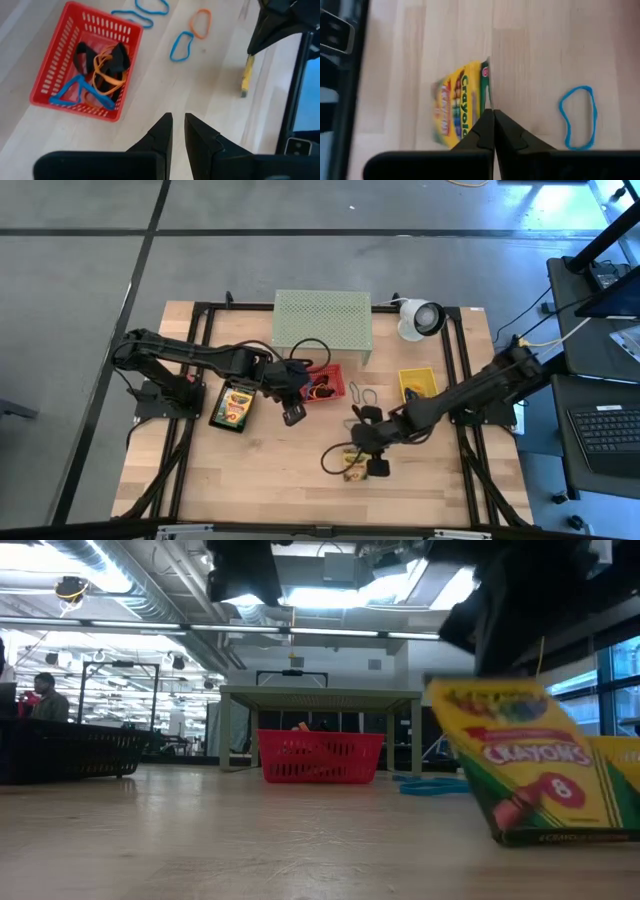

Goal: Pick & Place Office Desk Supplies
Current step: Put the yellow crayon box into the black bin

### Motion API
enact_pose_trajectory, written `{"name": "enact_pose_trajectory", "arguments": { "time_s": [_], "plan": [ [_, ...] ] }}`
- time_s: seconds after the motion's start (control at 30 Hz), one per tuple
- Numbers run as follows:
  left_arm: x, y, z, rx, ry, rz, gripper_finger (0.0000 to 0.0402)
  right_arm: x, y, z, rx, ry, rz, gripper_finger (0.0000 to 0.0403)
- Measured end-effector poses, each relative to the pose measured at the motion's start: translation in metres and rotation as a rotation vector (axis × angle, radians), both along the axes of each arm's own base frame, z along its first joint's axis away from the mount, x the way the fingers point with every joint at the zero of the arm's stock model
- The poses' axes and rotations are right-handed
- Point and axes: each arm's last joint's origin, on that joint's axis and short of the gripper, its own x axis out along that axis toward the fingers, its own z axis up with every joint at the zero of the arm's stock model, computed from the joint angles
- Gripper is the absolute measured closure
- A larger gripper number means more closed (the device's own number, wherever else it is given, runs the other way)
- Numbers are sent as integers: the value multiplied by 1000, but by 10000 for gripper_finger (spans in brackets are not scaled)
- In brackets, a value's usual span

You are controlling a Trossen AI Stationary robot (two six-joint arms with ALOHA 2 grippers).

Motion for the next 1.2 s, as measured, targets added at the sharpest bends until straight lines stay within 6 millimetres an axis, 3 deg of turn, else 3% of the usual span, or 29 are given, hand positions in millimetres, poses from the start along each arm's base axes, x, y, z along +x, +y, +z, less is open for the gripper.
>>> {"name": "enact_pose_trajectory", "arguments": {
  "time_s": [0.33, 0.6, 0.87, 1.07, 1.2],
  "plan": [
    [8, -1, 7, -11, -113, -8, 359, -20, -13, 42, 23, -106, -130, 403],
    [16, -2, 15, 119, -239, -165, 346, -37, -24, 74, 55, -216, -207, 403],
    [27, -8, 21, 204, -377, -286, 264, -65, -41, 112, 106, -372, -303, 403],
    [49, -10, 9, 143, -451, -357, 189, -77, -48, 134, 139, -454, -317, 403],
    [65, -10, 2, 111, -513, -350, 169, -78, -48, 151, 133, -511, -294, 403]
  ]
}}
